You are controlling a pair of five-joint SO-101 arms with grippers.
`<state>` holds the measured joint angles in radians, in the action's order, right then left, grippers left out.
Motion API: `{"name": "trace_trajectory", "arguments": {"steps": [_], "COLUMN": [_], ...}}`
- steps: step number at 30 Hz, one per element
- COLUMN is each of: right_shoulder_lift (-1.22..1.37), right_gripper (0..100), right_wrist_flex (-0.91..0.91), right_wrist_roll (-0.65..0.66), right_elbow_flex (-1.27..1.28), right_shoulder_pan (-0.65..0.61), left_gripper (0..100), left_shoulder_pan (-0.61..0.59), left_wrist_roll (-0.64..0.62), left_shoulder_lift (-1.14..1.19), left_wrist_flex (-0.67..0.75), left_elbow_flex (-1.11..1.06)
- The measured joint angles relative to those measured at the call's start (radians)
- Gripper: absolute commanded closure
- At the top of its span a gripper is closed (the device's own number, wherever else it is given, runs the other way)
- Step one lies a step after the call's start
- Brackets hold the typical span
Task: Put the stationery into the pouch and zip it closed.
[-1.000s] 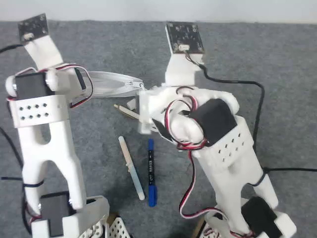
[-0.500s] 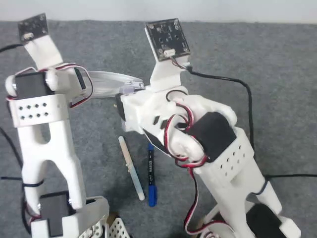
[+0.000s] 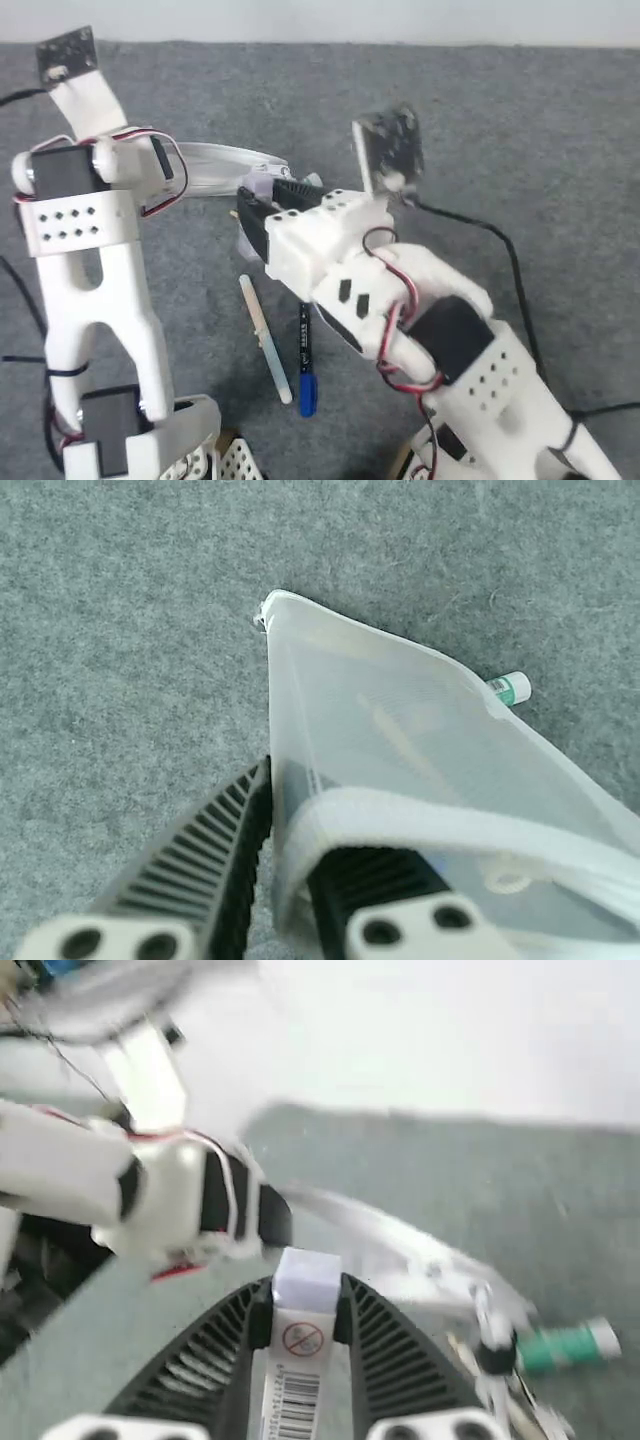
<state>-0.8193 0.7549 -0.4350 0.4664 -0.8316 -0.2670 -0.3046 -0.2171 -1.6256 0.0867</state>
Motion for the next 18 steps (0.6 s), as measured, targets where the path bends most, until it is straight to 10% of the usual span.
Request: {"name": "trace_trajectory", "arguments": {"steps": [18], "right_shoulder_lift": [-0.017], "right_gripper": [99.2], "right_wrist_flex": [-1.033], "right_wrist_roll": [0.310], "right_elbow_flex": [0.491], "right_shoulder_pan": [-0.003], "left_gripper": [99], "left_shoulder_pan": [0.000], "left_wrist_roll": [0.000], "left_shoulder_lift": [0.000], "left_wrist_flex": [0.002], "left_elbow_flex": [0.000]}}
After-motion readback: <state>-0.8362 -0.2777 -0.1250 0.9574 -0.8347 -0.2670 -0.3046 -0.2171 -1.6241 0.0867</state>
